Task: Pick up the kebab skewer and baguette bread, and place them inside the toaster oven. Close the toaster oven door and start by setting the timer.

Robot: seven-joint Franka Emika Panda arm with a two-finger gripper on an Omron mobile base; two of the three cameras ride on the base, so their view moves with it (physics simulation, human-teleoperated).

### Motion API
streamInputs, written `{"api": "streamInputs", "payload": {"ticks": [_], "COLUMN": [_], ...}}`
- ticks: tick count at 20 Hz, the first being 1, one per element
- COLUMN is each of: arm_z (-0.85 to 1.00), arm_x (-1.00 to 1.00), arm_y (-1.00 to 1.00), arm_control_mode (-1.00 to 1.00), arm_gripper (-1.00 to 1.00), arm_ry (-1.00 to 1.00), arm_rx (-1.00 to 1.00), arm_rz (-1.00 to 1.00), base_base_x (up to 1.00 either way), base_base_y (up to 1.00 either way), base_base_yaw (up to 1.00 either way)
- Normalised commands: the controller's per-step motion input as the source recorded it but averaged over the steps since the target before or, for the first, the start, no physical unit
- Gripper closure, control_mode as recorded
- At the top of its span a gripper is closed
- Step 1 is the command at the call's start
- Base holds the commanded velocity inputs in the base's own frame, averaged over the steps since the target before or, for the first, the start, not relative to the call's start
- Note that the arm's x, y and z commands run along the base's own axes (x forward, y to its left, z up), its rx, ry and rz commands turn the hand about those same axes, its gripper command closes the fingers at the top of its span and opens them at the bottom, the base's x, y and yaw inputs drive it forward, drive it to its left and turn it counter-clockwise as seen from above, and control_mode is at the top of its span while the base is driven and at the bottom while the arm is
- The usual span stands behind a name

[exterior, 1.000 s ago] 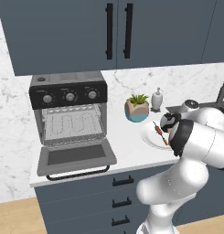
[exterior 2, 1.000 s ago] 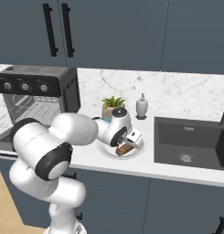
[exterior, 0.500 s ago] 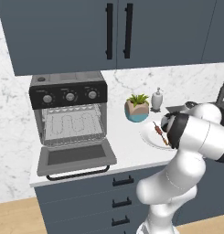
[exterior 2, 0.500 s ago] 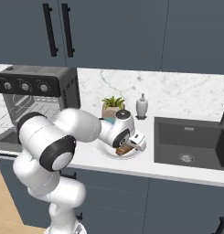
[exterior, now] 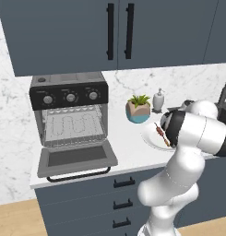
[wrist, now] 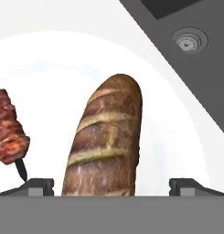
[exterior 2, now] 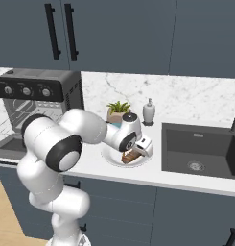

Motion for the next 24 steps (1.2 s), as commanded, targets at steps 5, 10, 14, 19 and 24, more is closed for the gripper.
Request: {"api": "streamInputs", "payload": {"ticks": [5,10,14,19,24], "arm_z": [-0.18,-0.03,0.0,-0.11,-0.07], "arm_x": [0.0,0.1,0.14,0.01,0.0], "arm_y": [0.0,0.02,0.0,0.0,0.0], "arm_control_mode": [-1.0,-1.0,-1.0,-1.0,-1.0], "arm_gripper": [-1.0,-1.0,-1.0,-1.0,1.0], "arm_ry": [0.06,0.04,0.01,0.05,0.04], "arm_rx": [0.0,0.0,0.0,0.0,0.0], "arm_rz": [0.0,0.0,0.0,0.0,0.0], "base_base_x": [0.0,0.0,0.0,0.0,0.0], "base_base_y": [0.0,0.0,0.0,0.0,0.0], "base_base_yaw": [0.0,0.0,0.0,0.0,0.0]}}
